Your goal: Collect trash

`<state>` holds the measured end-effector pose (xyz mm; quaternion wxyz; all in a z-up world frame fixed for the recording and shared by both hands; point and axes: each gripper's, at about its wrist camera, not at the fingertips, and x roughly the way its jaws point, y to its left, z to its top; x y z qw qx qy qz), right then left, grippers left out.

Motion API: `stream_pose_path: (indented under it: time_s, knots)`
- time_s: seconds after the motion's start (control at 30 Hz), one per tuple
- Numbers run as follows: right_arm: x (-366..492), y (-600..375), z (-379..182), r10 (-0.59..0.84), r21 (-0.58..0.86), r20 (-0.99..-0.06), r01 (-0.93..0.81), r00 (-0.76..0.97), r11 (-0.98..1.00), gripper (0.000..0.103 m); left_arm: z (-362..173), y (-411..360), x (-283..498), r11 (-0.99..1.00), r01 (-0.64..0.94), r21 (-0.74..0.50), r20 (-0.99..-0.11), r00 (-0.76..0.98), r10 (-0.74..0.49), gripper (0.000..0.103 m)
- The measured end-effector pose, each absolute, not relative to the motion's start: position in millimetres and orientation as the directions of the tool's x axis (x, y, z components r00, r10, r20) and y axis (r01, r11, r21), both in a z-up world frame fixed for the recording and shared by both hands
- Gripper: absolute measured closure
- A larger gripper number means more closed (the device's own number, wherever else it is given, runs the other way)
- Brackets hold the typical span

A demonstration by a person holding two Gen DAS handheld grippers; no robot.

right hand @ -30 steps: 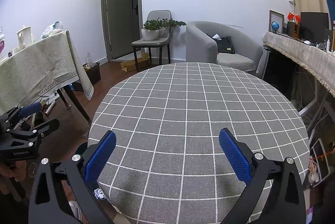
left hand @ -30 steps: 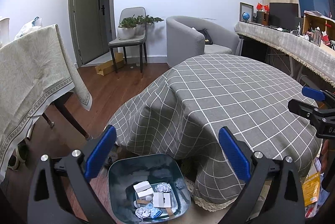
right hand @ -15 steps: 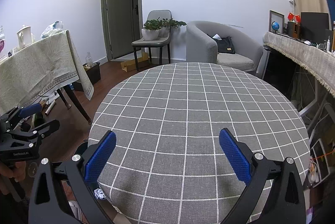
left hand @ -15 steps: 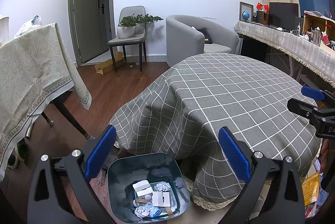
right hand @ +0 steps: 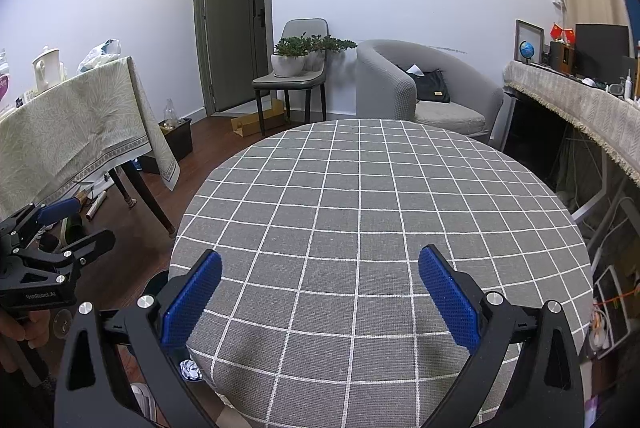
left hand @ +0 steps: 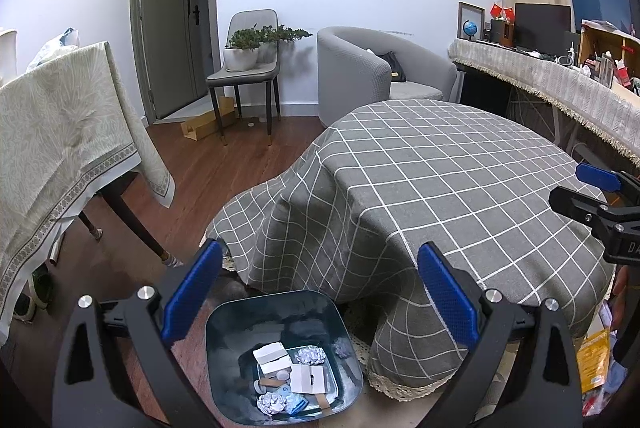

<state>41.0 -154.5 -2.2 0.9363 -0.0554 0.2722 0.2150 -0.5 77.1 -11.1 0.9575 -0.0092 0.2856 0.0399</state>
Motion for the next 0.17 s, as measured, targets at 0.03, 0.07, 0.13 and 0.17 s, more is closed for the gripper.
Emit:
stream_pose_path:
  time_s: [0.03,0.07,0.13,0.17]
  knots:
    - [41.0,-154.4,-2.1,0.372,0.014,-0.533,-0.432,0.760,0.902,0.003,-11.5,77.2,-0.2,0.997,-0.083,0.007,-0.550,0.832,0.073,0.004]
    - [41.0,-154.4,-2.1,0.373,0.015,-0.533,-0.432,0.759,0.902,0.003,-11.9,77.2,-0.2,0.996,-0.084,0.009,-0.550,0.831,0.075,0.004]
    - [41.1,-154.1,-2.8,0.373,0.017,-0.533,-0.432,0.760,0.902,0.003,-12.4,77.5,0.4,0.997,-0.078,0.008,-0.554,0.829,0.069,0.004]
    - [41.0,-153.9,-3.1,0.373,0.016,-0.532,-0.431,0.760,0.902,0.003,-12.6,77.2,0.2,0.997,-0.076,0.005,-0.556,0.829,0.066,0.004]
